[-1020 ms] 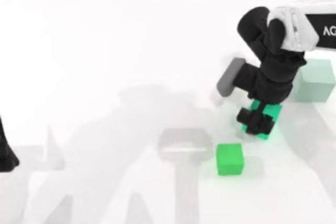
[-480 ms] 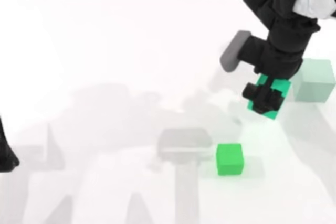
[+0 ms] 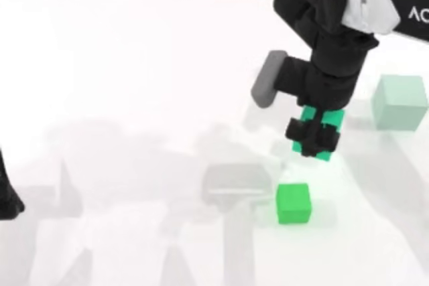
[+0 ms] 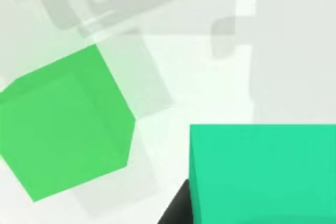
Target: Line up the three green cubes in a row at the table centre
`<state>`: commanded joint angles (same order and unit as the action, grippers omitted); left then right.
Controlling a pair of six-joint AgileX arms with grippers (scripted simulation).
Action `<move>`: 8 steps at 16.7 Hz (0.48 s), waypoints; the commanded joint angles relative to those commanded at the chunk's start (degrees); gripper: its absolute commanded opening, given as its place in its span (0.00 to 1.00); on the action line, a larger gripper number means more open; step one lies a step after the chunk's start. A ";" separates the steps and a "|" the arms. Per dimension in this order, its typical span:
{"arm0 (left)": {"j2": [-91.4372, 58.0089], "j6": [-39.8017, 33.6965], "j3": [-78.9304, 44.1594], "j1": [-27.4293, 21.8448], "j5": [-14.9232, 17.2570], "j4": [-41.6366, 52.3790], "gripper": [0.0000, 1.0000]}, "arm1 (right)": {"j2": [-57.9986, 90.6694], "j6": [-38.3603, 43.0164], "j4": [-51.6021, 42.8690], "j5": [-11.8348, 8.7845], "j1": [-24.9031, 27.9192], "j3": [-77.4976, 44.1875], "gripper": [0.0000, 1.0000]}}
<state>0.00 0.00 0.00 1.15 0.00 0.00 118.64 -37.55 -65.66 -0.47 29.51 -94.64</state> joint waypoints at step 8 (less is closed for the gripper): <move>0.00 0.00 0.00 0.00 0.00 0.00 1.00 | -0.82 -5.23 -3.03 -0.07 16.98 -2.60 0.00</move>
<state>0.00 0.00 0.00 1.15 0.00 0.00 117.82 -42.78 -68.69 -0.54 46.49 -97.24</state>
